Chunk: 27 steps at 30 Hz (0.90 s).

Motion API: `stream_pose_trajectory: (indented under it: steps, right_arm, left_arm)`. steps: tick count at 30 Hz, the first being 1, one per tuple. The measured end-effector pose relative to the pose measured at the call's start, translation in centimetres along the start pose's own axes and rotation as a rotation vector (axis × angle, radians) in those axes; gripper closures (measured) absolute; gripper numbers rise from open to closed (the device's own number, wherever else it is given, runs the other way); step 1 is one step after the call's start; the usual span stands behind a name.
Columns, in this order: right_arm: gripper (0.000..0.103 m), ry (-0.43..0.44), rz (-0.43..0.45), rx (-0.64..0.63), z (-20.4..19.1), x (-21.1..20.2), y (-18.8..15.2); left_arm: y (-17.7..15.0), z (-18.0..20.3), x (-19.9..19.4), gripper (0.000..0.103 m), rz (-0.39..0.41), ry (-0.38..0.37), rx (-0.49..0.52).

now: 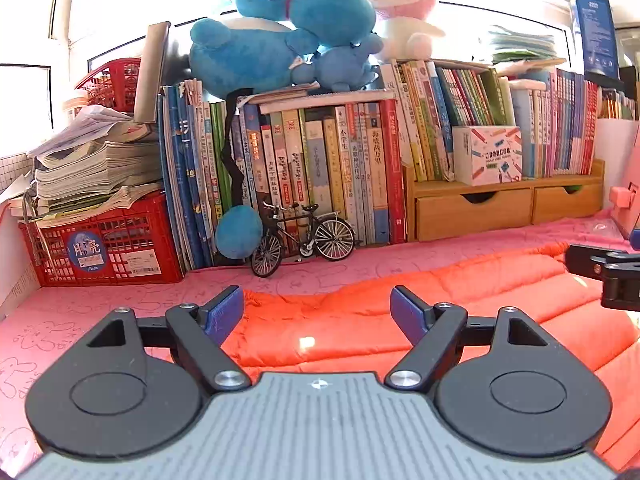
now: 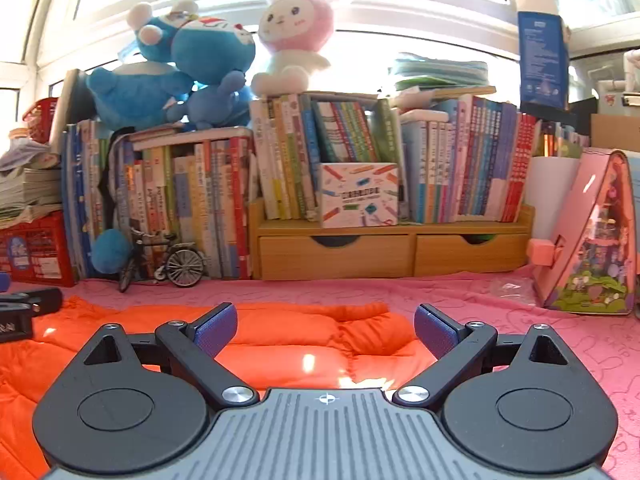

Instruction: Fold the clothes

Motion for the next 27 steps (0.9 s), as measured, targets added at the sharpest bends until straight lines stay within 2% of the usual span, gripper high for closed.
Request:
stream_pose_trajectory:
  steps: [2, 4, 6, 9, 12, 14, 17, 19, 22, 25, 27]
  right_arm:
    - [0.008, 0.053, -0.031, 0.000, -1.9, 0.7, -0.3]
    - [0.009, 0.061, -0.065, -0.018, -3.2, 1.7, -0.9]
    - [0.011, 0.000, -0.122, -0.096, -4.3, 3.1, -2.3]
    - [0.009, -0.107, -0.121, -0.202, -4.2, 3.5, -3.8]
    - [0.006, -0.125, -0.156, -0.195, -2.4, 3.6, -4.4]
    - [0.006, -0.129, -0.170, -0.187, -1.1, 3.6, -4.7]
    - [0.004, -0.152, -0.177, -0.183, 0.8, 3.3, -4.8]
    - [0.003, -0.172, -0.182, -0.167, 2.2, 3.1, -4.8]
    - [0.004, -0.176, -0.192, -0.049, 5.2, 1.4, -4.3]
    - [0.007, -0.109, -0.177, 0.146, 9.1, -1.8, -4.7]
    - [0.006, -0.066, -0.172, 0.258, 11.1, -3.4, -5.4]
  left_arm:
    - [-0.7, 1.0, 0.5, 0.022, -0.004, 0.039, 0.051]
    - [-1.4, 1.5, 1.3, 0.022, -0.011, 0.084, 0.098]
    - [-2.2, 1.6, 2.0, 0.021, -0.005, 0.144, 0.156]
    - [-3.6, 0.9, 3.0, 0.020, 0.008, 0.257, 0.262]
    - [-3.6, -1.2, 4.1, 0.020, -0.072, 0.273, 0.171]
    - [-3.8, -3.1, 4.9, 0.020, -0.135, 0.279, 0.097]
    - [-4.1, -4.5, 5.2, 0.019, -0.165, 0.264, 0.060]
    - [-4.2, -4.6, 5.0, 0.019, -0.156, 0.289, 0.083]
    - [-4.2, -5.0, 3.8, 0.021, -0.130, 0.296, 0.072]
    - [-3.7, -5.1, 1.7, 0.024, -0.086, 0.221, 0.021]
    - [-2.8, -4.6, 0.0, 0.024, -0.034, 0.113, -0.008]
Point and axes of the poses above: each gripper's, at about its wrist camera, not at the fingertips, and x roughly the way its jaws point, z to its right, y to its top, the point moved 2 cm from there along x, roughly the way its jaws point, and after that the axes turned 2 degrees about -z, right-handed, at the moved point
